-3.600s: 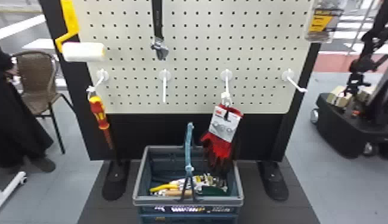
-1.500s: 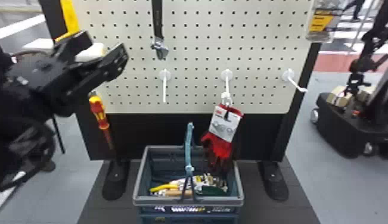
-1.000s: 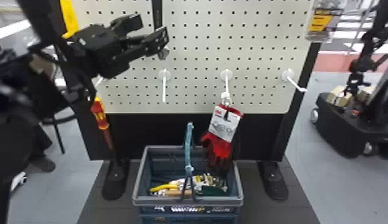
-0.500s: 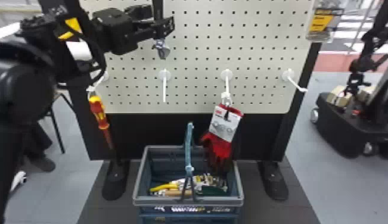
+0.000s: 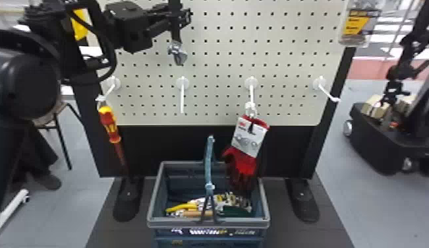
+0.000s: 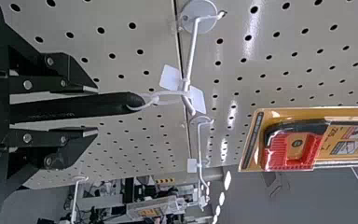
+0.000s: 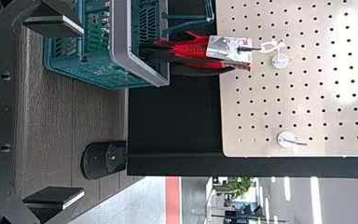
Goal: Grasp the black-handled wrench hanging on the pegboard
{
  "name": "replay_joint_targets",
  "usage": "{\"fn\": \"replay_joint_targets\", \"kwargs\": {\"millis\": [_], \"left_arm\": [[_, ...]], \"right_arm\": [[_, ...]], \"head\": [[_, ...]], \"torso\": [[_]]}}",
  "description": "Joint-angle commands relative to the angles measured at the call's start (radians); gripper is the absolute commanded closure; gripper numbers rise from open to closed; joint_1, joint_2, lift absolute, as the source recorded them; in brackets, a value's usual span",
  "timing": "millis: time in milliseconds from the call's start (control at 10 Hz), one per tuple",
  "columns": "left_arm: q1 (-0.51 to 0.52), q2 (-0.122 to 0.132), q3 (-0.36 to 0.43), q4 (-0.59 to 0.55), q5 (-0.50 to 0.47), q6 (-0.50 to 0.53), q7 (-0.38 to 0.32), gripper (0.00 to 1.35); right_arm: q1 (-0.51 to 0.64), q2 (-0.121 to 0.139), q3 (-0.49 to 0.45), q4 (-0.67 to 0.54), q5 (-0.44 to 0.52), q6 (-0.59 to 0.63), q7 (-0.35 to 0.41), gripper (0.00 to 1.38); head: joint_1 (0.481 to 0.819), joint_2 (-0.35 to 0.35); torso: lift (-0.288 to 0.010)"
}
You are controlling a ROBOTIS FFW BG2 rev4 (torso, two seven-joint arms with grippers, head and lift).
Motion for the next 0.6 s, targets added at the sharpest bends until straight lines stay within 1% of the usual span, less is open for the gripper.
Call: {"fn": "replay_joint_targets", "kwargs": {"millis": [0, 500], "left_arm": [[-0.009, 0.002, -0.003, -0.001, 0.003, -0.005, 0.001, 1.17], [0.0, 0.0, 0.002, -0.001, 0.01, -0.018, -0.001, 1.17]], "right_arm": [[-0.003, 0.0, 0.0, 0.002, 0.001, 0.0, 0.0, 0.1], [-0.003, 0.0, 0.0, 0.002, 0.001, 0.0, 0.0, 0.1]], "head": [[0.549, 0.0], [0.549, 0.0]], "torso": [[-0.1], [-0.1]]}}
